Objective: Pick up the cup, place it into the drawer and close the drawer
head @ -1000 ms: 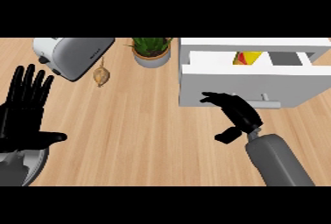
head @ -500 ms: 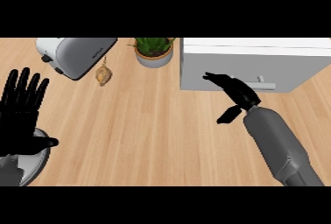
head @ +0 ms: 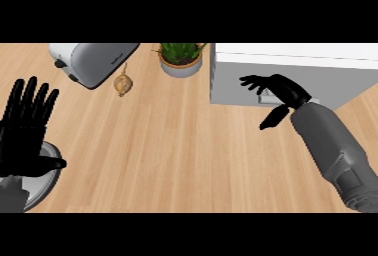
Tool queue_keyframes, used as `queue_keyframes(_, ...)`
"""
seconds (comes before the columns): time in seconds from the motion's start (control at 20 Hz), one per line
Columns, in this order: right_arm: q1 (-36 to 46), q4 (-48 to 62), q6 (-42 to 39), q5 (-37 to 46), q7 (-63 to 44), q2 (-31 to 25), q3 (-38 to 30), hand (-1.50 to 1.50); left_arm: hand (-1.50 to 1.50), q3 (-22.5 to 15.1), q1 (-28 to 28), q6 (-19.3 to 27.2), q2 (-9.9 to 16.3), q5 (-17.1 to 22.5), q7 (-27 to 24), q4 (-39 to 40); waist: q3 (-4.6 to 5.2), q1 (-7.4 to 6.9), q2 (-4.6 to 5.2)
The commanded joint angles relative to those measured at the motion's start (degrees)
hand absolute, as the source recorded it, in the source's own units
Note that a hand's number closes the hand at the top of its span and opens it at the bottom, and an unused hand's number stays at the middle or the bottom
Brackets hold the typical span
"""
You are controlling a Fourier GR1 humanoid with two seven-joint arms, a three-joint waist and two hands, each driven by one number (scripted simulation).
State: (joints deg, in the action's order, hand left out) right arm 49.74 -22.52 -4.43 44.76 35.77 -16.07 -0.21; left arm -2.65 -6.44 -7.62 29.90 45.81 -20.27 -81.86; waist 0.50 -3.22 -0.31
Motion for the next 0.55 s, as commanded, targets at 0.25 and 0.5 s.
queue_keyframes(0.25,5.6,8.96,-0.06,-0.24,-1.96,-5.28,-3.45,-1.5,-1.5,-0.58,-0.69,-0.52,-1.27,-2.35,-1.51,1.64,-0.67,-1.56,2.68)
queue_keyframes(0.5,6.49,10.23,0.01,-0.01,-1.49,-5.47,-3.58,-1.5,-1.5,0.27,-0.82,-2.18,-0.38,-2.11,-1.62,1.93,-0.67,-2.09,2.61)
